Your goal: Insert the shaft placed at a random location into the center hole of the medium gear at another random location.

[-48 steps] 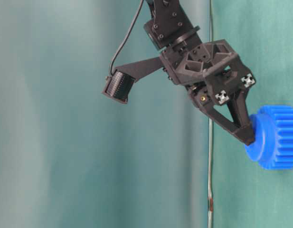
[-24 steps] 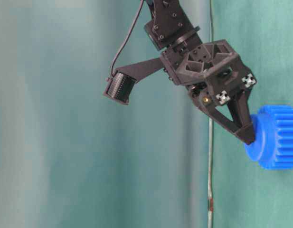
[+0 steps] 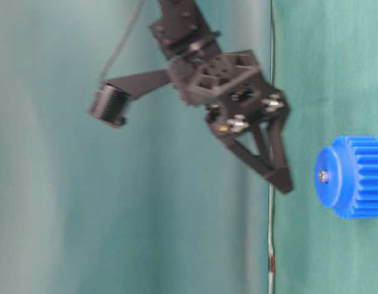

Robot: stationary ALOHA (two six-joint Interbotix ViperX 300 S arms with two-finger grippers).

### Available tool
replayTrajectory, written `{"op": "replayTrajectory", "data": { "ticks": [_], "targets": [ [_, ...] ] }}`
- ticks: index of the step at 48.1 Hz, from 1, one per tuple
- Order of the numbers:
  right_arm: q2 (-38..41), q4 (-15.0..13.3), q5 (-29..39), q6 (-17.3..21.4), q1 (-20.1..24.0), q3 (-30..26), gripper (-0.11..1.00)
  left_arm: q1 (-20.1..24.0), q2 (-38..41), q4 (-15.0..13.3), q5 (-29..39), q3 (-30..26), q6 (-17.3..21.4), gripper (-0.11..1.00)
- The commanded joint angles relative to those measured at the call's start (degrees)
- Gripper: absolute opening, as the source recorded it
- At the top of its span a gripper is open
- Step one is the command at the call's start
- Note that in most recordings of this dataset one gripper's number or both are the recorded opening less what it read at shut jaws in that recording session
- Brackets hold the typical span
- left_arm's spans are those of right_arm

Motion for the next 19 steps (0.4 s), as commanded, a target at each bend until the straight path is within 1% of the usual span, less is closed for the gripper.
{"op": "replayTrajectory", "data": {
  "ticks": [1, 12, 19],
  "targets": [
    [-4.04, -0.26, 0.79, -0.62, 0.18, -0.7, 0.82, -0.18, 0.35, 0.09, -0.26, -1.32, -0.09, 0.0],
    [-8.0, -0.35, 1.58, -0.62, 0.09, 0.44, 0.82, -0.18, 0.44, 0.09, -0.26, -1.32, -0.09, 0.0],
    [-8.61, -0.35, 1.67, -0.62, 0.18, 1.05, 0.82, -0.09, 0.44, 0.09, -0.26, -1.32, -0.09, 0.0]
  ]
}}
